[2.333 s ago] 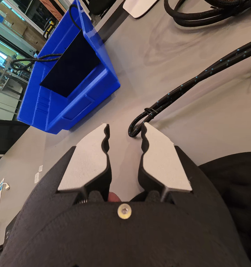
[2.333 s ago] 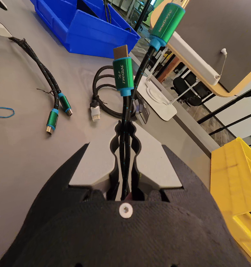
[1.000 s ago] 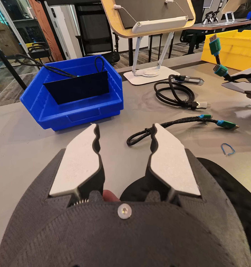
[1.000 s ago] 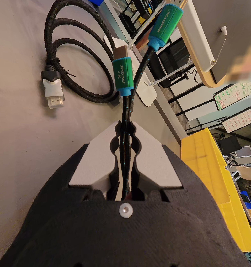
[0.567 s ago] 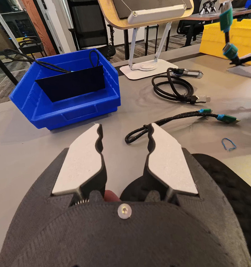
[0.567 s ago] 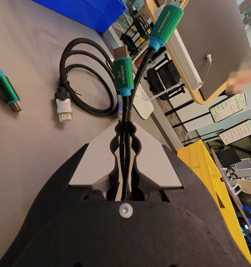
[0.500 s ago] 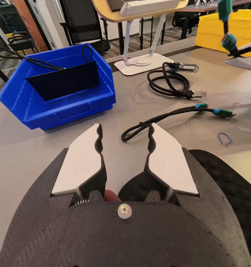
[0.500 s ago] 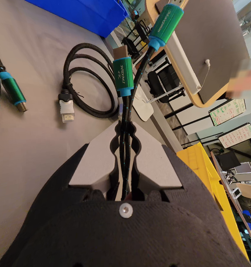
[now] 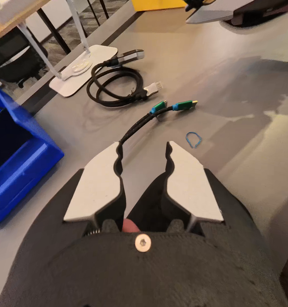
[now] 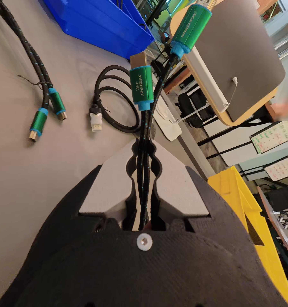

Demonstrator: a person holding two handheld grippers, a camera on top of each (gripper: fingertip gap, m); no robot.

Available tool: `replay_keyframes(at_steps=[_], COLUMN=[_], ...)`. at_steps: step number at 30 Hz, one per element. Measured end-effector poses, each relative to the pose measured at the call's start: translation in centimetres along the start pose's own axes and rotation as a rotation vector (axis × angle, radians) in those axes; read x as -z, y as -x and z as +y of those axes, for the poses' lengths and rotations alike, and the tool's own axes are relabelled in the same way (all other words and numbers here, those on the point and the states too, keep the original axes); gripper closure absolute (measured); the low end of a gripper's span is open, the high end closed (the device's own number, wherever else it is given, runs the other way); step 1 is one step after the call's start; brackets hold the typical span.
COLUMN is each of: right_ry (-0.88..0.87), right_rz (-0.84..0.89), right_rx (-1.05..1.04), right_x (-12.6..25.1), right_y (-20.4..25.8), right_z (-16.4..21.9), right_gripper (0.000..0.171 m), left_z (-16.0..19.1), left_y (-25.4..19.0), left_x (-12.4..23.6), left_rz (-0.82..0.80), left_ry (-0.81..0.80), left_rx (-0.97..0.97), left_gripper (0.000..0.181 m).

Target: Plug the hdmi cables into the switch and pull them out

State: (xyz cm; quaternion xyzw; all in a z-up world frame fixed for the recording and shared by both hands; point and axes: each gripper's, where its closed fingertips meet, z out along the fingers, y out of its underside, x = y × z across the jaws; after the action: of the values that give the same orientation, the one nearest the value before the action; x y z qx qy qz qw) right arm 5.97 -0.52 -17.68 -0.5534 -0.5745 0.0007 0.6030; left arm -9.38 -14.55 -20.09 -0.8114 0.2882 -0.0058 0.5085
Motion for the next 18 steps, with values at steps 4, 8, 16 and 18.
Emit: replay_keyframes(at_steps=[4,8,16,18], right_ry=[0.003,-0.006,0.140,0.121], right_rz=[-0.003,-0.031,-0.114,-0.113], right_rx=[0.021,0.089,0.436,0.463], right_x=[0.9,1.9,1.8,1.7], right_y=[0.4,1.5,5.7,6.2], right_z=[0.0,-0.7,0.0,-0.9], right_gripper=[0.163,0.163,0.163,0.163], left_z=[-2.0,-6.0,-12.7,-10.4], left_y=[-1.3,-2.1,-6.9,-6.8], left_x=[-1.4,-1.9,-1.1,-3.4], left_rz=[0.012,0.015,0.035,0.007], left_ry=[-0.044,-0.185,-0.215,-0.049], left_rx=[-0.041,-0.076,-0.518,-0.590], left_gripper=[0.122,0.104,0.112,0.106])
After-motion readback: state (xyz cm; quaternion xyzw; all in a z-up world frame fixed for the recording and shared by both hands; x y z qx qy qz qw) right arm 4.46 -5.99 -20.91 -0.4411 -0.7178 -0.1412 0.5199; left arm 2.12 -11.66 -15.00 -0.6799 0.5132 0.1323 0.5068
